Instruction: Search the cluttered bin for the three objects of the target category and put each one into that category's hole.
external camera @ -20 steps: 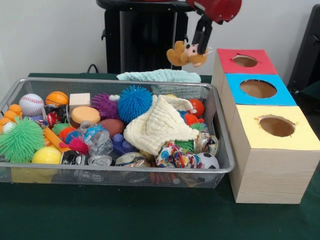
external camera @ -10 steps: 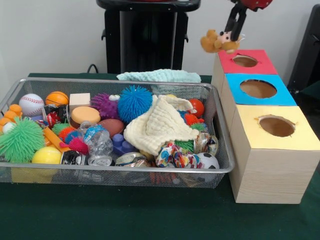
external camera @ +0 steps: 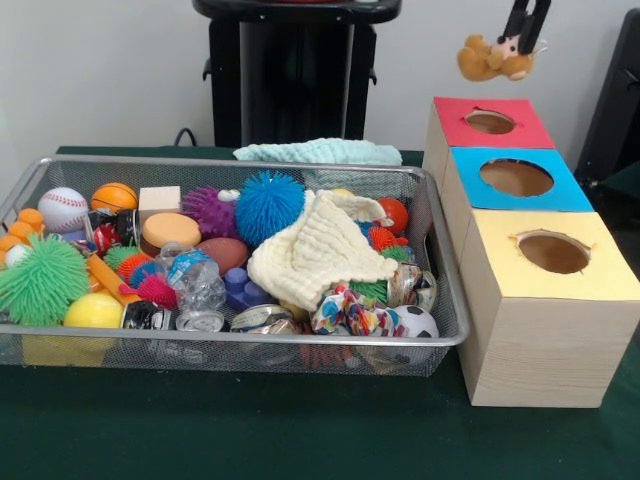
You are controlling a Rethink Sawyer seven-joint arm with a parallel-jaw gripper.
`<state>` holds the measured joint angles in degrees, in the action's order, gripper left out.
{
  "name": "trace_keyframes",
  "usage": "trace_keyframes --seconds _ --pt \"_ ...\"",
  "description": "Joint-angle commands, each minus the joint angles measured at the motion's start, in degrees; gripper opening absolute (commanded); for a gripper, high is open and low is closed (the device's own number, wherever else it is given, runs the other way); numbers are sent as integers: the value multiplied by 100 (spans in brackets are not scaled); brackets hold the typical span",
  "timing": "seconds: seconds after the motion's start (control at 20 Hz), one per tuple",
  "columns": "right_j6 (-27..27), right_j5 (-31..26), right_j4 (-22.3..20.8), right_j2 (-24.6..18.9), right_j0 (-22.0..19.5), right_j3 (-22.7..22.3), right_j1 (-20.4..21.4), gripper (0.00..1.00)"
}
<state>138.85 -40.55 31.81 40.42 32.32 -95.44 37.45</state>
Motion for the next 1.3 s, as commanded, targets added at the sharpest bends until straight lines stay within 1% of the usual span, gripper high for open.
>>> trace_keyframes --seconds 0.05,0.2,0.3,0.6,0.8,1.05,1.15,1.3 --pt "1391 578 112 -503 -132 -1138 -168 0" --pt "1191 886 290 -829 -311 -1488 -123 0" --pt "1158 1113 358 -961 -369 -1634 -163 0" --pt "1421 1667 422 -1151 -299 -1821 -586 0" --pt "1581 1962 615 -1326 -273 -1937 -763 0" --pt "1610 2170 1064 -1865 -427 -2258 -600 0" --pt "1630 2138 1182 -1943 -403 -2318 -536 0" --pt "1655 1946 1294 -1942 -309 -2365 -426 0"
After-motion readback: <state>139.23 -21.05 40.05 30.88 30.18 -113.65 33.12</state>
